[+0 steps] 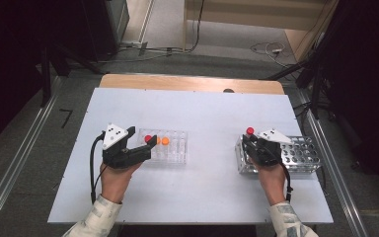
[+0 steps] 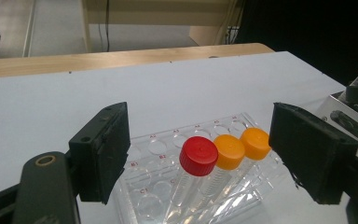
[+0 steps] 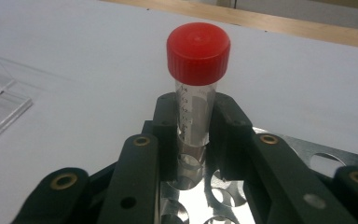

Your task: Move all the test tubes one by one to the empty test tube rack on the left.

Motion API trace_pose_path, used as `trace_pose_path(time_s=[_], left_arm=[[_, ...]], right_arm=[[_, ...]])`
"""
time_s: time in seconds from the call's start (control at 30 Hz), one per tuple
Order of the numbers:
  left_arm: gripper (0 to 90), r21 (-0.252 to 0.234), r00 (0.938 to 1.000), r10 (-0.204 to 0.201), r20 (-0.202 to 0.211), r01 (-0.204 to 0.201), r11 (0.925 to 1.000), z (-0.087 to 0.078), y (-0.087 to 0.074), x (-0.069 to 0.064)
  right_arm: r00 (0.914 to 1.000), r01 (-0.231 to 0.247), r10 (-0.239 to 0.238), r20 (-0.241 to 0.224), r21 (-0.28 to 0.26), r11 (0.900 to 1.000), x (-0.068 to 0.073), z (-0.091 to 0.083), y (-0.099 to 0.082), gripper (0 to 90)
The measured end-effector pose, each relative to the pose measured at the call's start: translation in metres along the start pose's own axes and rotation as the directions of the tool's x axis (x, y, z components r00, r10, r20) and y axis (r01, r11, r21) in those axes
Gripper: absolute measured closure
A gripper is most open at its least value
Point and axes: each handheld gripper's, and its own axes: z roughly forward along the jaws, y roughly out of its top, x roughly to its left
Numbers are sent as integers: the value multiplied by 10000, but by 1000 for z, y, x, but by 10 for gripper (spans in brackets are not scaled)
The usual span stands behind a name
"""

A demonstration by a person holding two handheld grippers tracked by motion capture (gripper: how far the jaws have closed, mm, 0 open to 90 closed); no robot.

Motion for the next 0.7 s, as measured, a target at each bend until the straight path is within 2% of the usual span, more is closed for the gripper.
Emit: trace_pose_path(time_s=[0.2, 0.47, 0.6, 0.7], left_arm=[[206, 0, 9999, 106, 14, -106, 9999, 1, 0, -1], [206, -144, 9999, 116, 1, -116, 9998, -2, 2, -3], [206, -156, 9999, 115, 36, -115, 9998, -2, 2, -4], [206, -158, 9999, 143, 96, -141, 9998, -3, 3, -6]], right_arm=[[9999, 150, -147, 86, -373, 9992, 1, -7, 5, 713], [9995, 308, -291, 158, -1228, 9920, 4, -38, 23, 714], [9990, 443, -449, 6, -1684, 9847, 8, -53, 31, 715], [9978, 514, -576, -314, -1720, 9837, 14, -58, 32, 715]])
